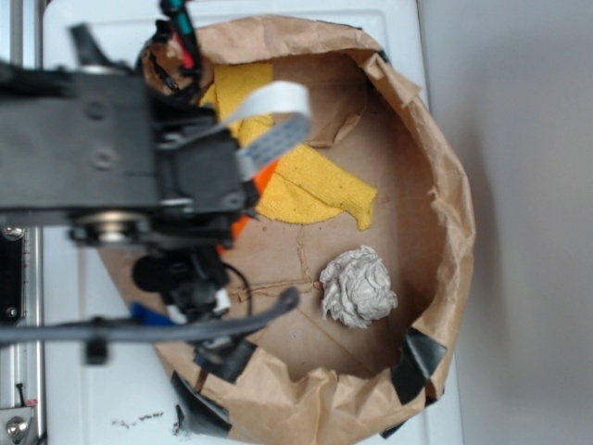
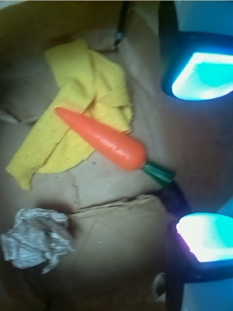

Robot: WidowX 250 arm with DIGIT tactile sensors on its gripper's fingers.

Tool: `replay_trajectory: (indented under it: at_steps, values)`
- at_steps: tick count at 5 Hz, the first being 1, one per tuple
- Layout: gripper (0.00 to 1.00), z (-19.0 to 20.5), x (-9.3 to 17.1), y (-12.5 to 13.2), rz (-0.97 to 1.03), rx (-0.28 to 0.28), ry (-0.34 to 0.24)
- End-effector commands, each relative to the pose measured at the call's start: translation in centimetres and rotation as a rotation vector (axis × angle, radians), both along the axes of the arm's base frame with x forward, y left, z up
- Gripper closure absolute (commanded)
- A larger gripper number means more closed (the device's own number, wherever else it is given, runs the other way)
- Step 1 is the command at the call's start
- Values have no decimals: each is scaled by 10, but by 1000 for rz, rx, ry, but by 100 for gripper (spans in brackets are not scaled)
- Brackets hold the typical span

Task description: Grab the carrot.

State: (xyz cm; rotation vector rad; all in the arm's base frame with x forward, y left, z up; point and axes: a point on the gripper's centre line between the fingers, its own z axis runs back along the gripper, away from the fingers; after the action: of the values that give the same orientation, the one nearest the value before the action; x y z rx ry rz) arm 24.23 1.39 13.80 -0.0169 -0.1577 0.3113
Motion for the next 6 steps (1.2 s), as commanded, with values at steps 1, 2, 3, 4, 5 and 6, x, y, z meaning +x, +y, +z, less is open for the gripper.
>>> replay_trajectory:
  at_steps: [1,2,3,4,5,6]
  values:
    - [0,27,24,13,102,-6,-23]
    - [0,10,22,14,138,26,-37]
    - [0,-11,18,19,323,-63,-14]
    - [0,-20,5,18,374,-137,-41]
    - [0,-27,-2,14,372,-141,-114]
    - [0,-42,-4,19,391,-83,-142]
